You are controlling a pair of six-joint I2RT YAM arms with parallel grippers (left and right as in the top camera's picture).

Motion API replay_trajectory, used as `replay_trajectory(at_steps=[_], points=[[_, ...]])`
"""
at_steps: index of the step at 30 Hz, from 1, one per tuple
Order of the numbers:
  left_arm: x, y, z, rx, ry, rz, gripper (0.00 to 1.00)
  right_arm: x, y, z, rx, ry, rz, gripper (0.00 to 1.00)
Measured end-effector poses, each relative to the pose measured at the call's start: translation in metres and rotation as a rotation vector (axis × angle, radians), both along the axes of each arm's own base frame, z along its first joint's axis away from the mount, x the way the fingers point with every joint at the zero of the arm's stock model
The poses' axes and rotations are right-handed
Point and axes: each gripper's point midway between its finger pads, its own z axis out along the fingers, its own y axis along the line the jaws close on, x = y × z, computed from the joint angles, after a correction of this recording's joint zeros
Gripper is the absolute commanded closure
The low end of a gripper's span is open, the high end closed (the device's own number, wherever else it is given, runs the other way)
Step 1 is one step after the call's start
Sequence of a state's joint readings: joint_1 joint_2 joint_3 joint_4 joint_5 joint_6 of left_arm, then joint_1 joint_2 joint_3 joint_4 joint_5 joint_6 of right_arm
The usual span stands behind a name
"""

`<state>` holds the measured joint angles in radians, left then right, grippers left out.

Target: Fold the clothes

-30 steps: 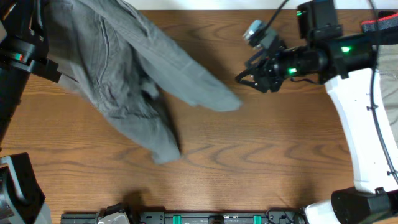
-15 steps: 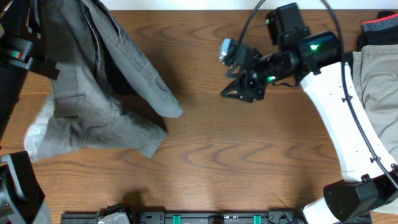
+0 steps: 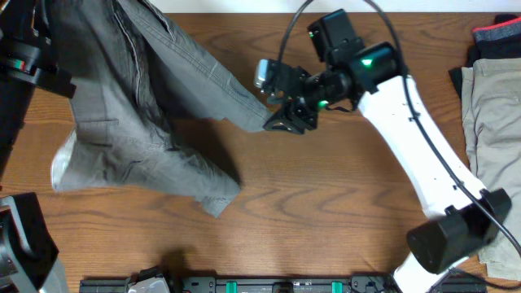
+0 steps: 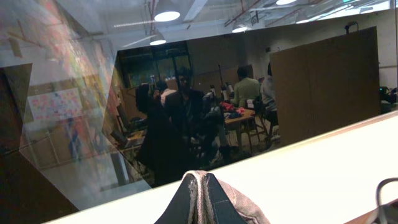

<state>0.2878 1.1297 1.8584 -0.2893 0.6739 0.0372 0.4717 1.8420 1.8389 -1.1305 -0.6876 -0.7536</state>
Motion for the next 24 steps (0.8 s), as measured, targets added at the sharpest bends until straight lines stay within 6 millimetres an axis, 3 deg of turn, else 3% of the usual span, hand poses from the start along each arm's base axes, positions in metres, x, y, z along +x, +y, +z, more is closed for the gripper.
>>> replay_trajectory(at_steps=[3,4,5,6,7,12,15,18,20,22,24], points=[[0.000,0.000,0.000,-0.001,0.000,0.000,0.94,0.007,0.012,-0.014,0.000,0.005,0.013,0.46],[0.000,0.000,0.000,-0.001,0.000,0.000,0.94,0.008,0.015,-0.020,-0.003,0.014,0.016,0.59],[0.000,0.000,0.000,-0.003,0.001,-0.001,0.94,0.008,0.018,-0.024,-0.007,0.020,0.020,0.80],[0.000,0.000,0.000,-0.003,0.001,-0.001,0.94,0.008,0.020,-0.028,-0.011,0.032,0.022,0.92],[0.000,0.000,0.000,-0.003,0.001,-0.001,0.94,0.006,0.022,-0.032,-0.016,0.048,0.019,0.99],[0.000,0.000,0.000,-0.004,0.001,-0.001,0.94,0.006,0.022,-0.031,-0.028,0.079,-0.027,0.99],[0.000,0.000,0.000,-0.004,0.002,0.000,0.94,0.016,0.012,-0.022,-0.044,0.058,-0.110,0.99],[0.000,0.000,-0.001,-0.005,0.006,0.000,0.94,0.041,-0.015,0.016,-0.030,-0.046,-0.298,0.99],[0.000,0.000,-0.003,-0.009,0.018,0.000,0.94,0.059,-0.045,0.057,-0.002,-0.146,-0.478,0.99],[0.002,0.001,-0.007,-0.015,0.037,0.000,0.94,0.070,-0.092,0.109,0.039,-0.273,-0.706,0.99],[0.003,0.001,-0.010,-0.018,0.050,0.000,0.94,0.069,-0.141,0.163,0.101,-0.400,-0.919,0.99]])
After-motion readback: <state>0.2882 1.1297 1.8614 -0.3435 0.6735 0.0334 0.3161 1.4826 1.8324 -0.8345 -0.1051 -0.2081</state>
